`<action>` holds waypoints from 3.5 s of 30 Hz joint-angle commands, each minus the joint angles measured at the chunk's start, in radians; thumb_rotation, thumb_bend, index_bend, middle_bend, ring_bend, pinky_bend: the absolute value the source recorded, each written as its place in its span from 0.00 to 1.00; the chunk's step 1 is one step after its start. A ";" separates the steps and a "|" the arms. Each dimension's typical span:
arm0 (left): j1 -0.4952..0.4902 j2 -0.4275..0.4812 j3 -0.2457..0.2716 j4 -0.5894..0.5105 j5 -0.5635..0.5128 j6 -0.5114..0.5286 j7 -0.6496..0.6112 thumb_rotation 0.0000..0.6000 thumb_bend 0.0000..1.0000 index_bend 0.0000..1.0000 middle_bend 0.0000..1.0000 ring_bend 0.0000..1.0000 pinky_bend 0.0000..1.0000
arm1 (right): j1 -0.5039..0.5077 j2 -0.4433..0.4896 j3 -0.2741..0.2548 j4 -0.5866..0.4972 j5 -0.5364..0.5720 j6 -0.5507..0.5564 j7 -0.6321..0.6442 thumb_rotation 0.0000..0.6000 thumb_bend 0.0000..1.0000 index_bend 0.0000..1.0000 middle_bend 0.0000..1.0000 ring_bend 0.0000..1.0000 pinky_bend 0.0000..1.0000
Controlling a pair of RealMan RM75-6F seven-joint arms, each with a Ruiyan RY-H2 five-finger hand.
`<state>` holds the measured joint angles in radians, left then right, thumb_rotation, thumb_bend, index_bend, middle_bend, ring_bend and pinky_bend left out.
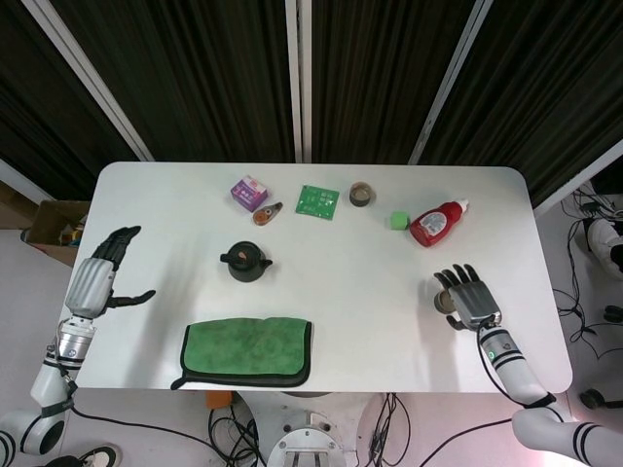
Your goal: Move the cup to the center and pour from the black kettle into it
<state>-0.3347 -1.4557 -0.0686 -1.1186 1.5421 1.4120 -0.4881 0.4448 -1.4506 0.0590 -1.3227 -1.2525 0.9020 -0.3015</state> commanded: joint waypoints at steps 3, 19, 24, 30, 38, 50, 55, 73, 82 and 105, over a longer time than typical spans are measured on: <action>0.000 -0.002 0.001 0.002 0.000 -0.002 0.000 1.00 0.00 0.03 0.09 0.08 0.17 | 0.002 -0.006 -0.005 0.006 0.004 0.005 -0.006 1.00 0.28 0.24 0.15 0.00 0.00; 0.001 0.000 0.006 0.005 0.000 -0.007 -0.002 1.00 0.00 0.03 0.09 0.08 0.17 | 0.001 -0.014 -0.010 0.020 0.037 0.025 -0.042 1.00 0.29 0.32 0.15 0.00 0.00; 0.001 -0.001 0.006 0.009 0.000 -0.009 -0.005 1.00 0.00 0.03 0.09 0.08 0.17 | 0.000 -0.018 -0.011 0.024 0.044 0.034 -0.051 1.00 0.29 0.35 0.15 0.00 0.00; 0.001 -0.002 0.006 0.012 0.000 -0.008 -0.010 1.00 0.00 0.03 0.09 0.08 0.17 | -0.002 -0.032 -0.012 0.035 0.047 0.051 -0.072 1.00 0.29 0.41 0.16 0.00 0.00; 0.004 -0.004 0.007 0.019 -0.002 -0.008 -0.015 1.00 0.00 0.03 0.09 0.08 0.17 | 0.002 -0.034 -0.009 0.034 0.036 0.058 -0.058 1.00 0.30 0.48 0.18 0.00 0.00; 0.003 -0.008 0.005 0.026 -0.003 -0.009 -0.022 1.00 0.00 0.03 0.09 0.08 0.17 | 0.051 -0.030 0.019 -0.019 0.034 0.041 -0.087 1.00 0.30 0.51 0.17 0.00 0.00; 0.006 -0.009 0.005 0.034 -0.006 -0.009 -0.031 1.00 0.00 0.03 0.09 0.08 0.17 | 0.104 -0.036 0.054 -0.066 0.062 0.009 -0.139 1.00 0.30 0.53 0.17 0.00 0.00; 0.024 0.015 -0.001 0.031 -0.020 0.003 -0.047 1.00 0.00 0.03 0.09 0.08 0.17 | 0.405 -0.232 0.164 0.026 0.258 -0.158 -0.348 1.00 0.30 0.56 0.17 0.00 0.00; 0.022 0.018 -0.004 0.034 -0.017 0.004 -0.056 1.00 0.00 0.03 0.09 0.08 0.17 | 0.507 -0.341 0.169 0.142 0.332 -0.193 -0.375 1.00 0.30 0.57 0.15 0.00 0.00; 0.029 0.007 -0.006 0.072 -0.028 -0.005 -0.100 1.00 0.00 0.03 0.09 0.08 0.17 | 0.600 -0.458 0.152 0.294 0.371 -0.231 -0.327 1.00 0.24 0.41 0.11 0.00 0.00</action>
<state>-0.3059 -1.4487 -0.0751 -1.0463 1.5144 1.4069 -0.5882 1.0430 -1.9090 0.2117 -1.0285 -0.8883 0.6755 -0.6263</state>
